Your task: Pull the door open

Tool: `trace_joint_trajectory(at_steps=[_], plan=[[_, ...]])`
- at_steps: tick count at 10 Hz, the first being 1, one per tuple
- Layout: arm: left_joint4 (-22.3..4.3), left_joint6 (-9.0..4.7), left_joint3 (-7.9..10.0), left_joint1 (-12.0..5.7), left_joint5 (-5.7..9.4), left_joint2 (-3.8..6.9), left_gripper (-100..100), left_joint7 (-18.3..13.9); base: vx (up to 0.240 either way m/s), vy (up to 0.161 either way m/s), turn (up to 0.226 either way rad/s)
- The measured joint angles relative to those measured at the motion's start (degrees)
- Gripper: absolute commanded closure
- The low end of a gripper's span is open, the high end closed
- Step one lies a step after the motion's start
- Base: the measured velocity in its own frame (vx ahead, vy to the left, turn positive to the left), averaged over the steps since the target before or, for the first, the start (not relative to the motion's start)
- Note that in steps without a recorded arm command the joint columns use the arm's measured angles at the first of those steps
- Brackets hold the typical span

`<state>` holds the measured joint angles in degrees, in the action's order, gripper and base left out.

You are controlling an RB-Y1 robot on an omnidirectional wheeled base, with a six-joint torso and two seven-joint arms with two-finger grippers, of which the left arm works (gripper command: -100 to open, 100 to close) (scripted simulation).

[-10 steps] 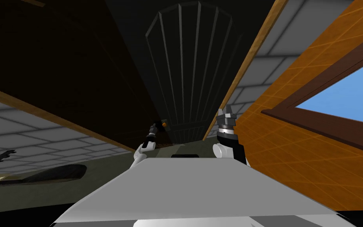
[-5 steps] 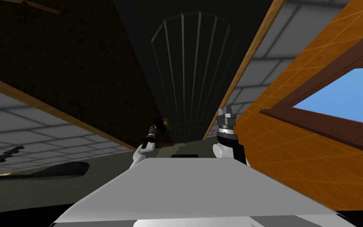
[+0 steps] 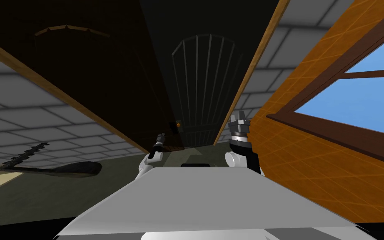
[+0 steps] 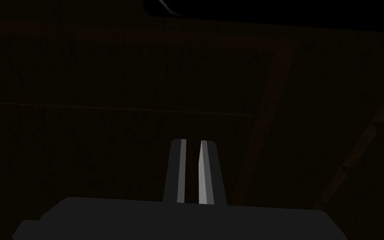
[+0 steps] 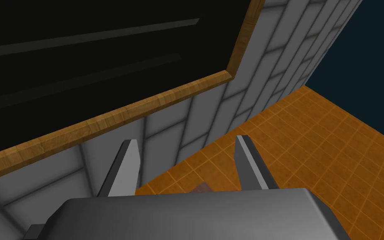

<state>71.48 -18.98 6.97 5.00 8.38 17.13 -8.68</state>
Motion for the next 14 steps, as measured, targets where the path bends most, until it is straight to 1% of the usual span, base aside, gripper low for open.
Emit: trace_joint_trajectory(at_steps=[1, 2, 3, 4, 5, 6, 7, 8, 9, 10, 11, 12, 13, 14], plan=[[0.2, -0.16, -0.64, -0.18, -0.04, -0.01, -100, -0.2, -0.169, -0.091, -0.098], [1.6, -0.02, -1.4, 0.28, -0.19, -0.48, -100, -0.2, -0.078, -0.048, -0.015], [1.8, 0.04, -1.51, 0.35, -0.21, -0.56, -100, -0.2, -0.033, 0.023, 0.198], [1.3, 0.27, -0.62, 0.59, 0.0, 0.16, -100, -0.3, -0.009, 0.053, 0.165], [1.4, 0.68, 0.41, 1.53, 0.19, 0.76, -100, -0.3, 0.032, 0.069, 0.113], [0.2, 0.44, 1.29, 1.65, 0.22, 0.97, -100, -0.1, 0.112, 0.078, 0.081], [-0.2, 0.51, 2.28, 1.98, 0.25, 1.02, -100, 0.2, 0.158, 0.071, 0.019], [-0.6, 0.6, 2.81, 1.95, 0.28, 1.09, -100, 0.4, 0.202, 0.019, -0.057], [-1.0, 0.52, 2.9, 1.55, 0.28, 1.07, -100, 0.5, 0.225, -0.011, -0.089], [-0.9, 0.51, 2.72, 1.19, 0.22, 0.81, -100, 0.5, 0.224, -0.039, -0.125], [0.0, 0.83, 2.3, 0.97, 0.2, 0.62, -100, 0.5, 0.179, -0.066, -0.138], [-0.7, 0.72, 1.76, -0.44, 0.11, 0.37, -100, 0.4, 0.182, -0.068, -0.149], [-0.3, 0.5, 1.18, -0.74, -0.1, -0.48, -100, 0.7, 0.192, -0.112, -0.2], [0.5, 0.65, 0.48, -1.18, -0.18, -0.84, -100, 0.7, 0.085, -0.056, -0.035]])
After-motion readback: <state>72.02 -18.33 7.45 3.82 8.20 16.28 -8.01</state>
